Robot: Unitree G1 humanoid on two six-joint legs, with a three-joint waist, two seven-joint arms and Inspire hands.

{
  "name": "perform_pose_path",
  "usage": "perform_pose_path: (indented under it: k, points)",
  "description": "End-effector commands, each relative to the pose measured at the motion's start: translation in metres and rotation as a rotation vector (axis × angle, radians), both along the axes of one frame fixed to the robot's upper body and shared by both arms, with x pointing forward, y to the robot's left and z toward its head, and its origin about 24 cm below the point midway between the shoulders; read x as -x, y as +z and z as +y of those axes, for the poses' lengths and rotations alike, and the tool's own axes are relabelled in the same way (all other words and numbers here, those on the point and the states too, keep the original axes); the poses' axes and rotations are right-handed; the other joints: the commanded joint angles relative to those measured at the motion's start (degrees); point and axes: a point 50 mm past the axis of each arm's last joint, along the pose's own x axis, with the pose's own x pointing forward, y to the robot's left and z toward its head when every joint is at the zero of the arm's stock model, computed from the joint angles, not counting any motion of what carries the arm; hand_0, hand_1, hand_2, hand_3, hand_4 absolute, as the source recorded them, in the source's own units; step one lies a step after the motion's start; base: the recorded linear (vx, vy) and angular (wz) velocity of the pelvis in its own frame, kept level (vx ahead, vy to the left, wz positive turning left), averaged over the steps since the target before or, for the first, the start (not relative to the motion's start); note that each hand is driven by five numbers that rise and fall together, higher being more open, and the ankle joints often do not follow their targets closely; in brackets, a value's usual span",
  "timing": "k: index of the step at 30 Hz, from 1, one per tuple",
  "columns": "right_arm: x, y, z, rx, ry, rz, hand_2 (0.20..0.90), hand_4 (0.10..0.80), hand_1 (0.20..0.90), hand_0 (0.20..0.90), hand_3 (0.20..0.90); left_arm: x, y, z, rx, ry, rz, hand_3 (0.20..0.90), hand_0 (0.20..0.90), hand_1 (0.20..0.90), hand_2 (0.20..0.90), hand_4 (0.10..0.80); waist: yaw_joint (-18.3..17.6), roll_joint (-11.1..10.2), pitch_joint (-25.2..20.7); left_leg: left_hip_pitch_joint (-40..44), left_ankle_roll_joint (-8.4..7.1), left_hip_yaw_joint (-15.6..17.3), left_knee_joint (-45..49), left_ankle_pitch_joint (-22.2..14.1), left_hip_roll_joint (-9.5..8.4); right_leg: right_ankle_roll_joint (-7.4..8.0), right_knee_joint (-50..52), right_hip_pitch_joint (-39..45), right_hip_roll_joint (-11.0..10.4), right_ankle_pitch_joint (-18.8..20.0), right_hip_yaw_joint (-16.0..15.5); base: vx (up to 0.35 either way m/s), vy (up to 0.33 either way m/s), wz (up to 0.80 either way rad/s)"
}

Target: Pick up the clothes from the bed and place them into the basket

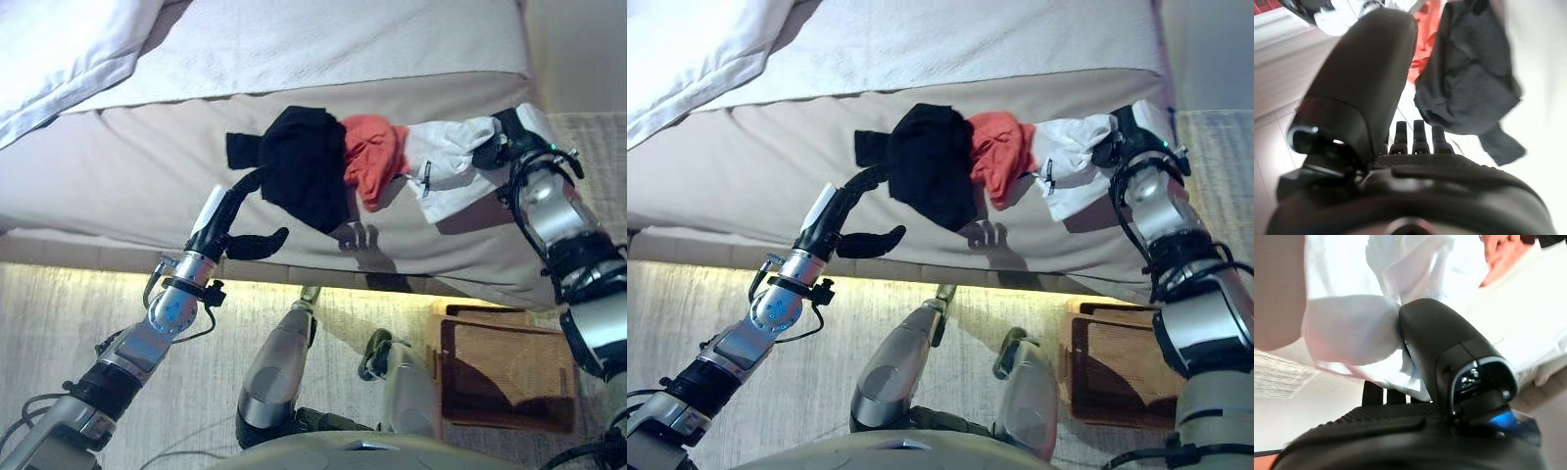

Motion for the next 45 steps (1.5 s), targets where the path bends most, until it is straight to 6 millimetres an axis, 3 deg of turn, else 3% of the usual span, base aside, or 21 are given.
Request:
perform_pose_path:
  k: [1, 6, 9, 15, 20, 33, 38, 45]
  points:
    - [0.023, 0.019, -0.032, 0.125, -0.045, -0.098, 0.3, 0.1, 0.3, 0.3, 0.2, 0.003, 0.008, -0.003, 0.128, 0.045, -0.082, 0.9, 0.9, 0.9, 0.9, 0.8, -6.08, -1.91, -13.2, 3.97, 1.75, 3.36, 4.46, -10.97, -0.87, -3.37, -12.48, 4.46, 5.88, 7.25, -0.28, 0.076, 0.005, -0.37]
    - [0.046, 0.0, -0.041, 0.105, -0.032, -0.073, 0.3, 0.1, 0.3, 0.3, 0.2, 0.003, -0.009, 0.003, 0.113, 0.108, 0.0, 0.9, 0.9, 0.9, 0.9, 0.8, -9.84, -2.18, -16.29, 9.27, 1.91, 6.21, -2.02, -9.74, 0.22, -2.05, -17.96, 7.41, 7.04, 10.2, 3.06, 0.033, 0.004, -0.37]
    - [0.062, -0.017, -0.044, 0.093, -0.016, -0.038, 0.3, 0.1, 0.3, 0.3, 0.2, 0.001, -0.027, 0.01, 0.1, 0.171, 0.066, 0.9, 0.9, 0.9, 0.9, 0.8, -12.91, -2.33, -18.4, 12.9, 1.69, 8.1, -7.94, -8.23, 1.3, -0.91, -21.48, 8.56, 7.79, 12.62, 6.59, 0.007, -0.001, -0.39]
    - [0.103, -0.044, -0.061, 0.077, -0.061, 0.012, 0.3, 0.1, 0.3, 0.3, 0.2, 0.003, -0.036, 0.018, 0.085, 0.231, 0.068, 0.9, 0.9, 0.9, 0.9, 0.8, -16.96, -2.54, -20.13, 16.46, 1.51, 10.36, -14.37, -6.58, 2.26, 0.54, -25.18, 9.15, 8.73, 15.18, 10.55, -0.026, -0.014, -0.4]
    - [0.123, -0.055, -0.068, 0.02, -0.1, 0.031, 0.3, 0.1, 0.3, 0.3, 0.2, 0.002, -0.04, 0.022, 0.073, 0.237, 0.083, 0.9, 0.9, 0.9, 0.9, 0.8, -19.56, -2.81, -20.46, 17.38, 1.59, 11.85, -16.72, -5.93, 2.65, 1.07, -25.86, 8.56, 9.6, 15.9, 12.59, -0.054, -0.043, -0.29]
    - [0.134, -0.084, -0.062, -0.045, -0.098, 0.117, 0.3, 0.1, 0.3, 0.3, 0.2, -0.009, -0.04, 0.014, 0.05, 0.207, 0.093, 0.9, 0.9, 0.9, 0.9, 0.8, -21.99, -3.28, -20.72, 18.17, 1.86, 14.44, -17.48, -6.06, 3.17, 1.62, -27.08, 8.06, 10.43, 16.95, 15.13, -0.021, -0.031, -0.18]
    - [0.13, -0.105, -0.06, -0.078, -0.1, 0.19, 0.3, 0.1, 0.3, 0.3, 0.2, -0.014, -0.038, 0.006, 0.029, 0.162, 0.097, 0.9, 0.9, 0.9, 0.9, 0.8, -21.61, -3.24, -20.45, 17.95, 1.68, 15.31, -17.14, -6.25, 3.38, 1.83, -27.9, 7.89, 10.23, 17.59, 15.18, -0.03, -0.054, -0.06]
    - [0.127, -0.138, -0.071, -0.139, -0.223, 0.333, 0.3, 0.1, 0.3, 0.3, 0.2, -0.023, -0.031, -0.008, 0.005, 0.084, 0.098, 0.9, 0.9, 0.9, 0.9, 0.8, -20.34, -1.95, -19.46, 17.15, 1.52, 15.88, -16.01, -6.66, 3.5, 1.78, -27.66, 7.21, 9.88, 17.67, 14.82, -0.042, -0.046, -0.07]
